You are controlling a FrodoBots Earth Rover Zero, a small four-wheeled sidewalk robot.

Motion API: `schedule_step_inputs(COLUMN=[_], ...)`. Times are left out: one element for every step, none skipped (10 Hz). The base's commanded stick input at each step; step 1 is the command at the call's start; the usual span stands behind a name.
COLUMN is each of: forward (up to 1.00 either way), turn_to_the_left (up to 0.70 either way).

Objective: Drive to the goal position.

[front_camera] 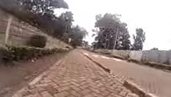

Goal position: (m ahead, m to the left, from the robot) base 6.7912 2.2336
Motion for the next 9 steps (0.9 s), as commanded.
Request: schedule_step_inputs(forward=[0.7,0.7,0.7,0.7,0.7,0.7,0.7,0.7,0.7], turn_to_the_left=[0.0,0.0,0.0,0.0,0.0,-0.06,-0.22,-0.35,-0.35])
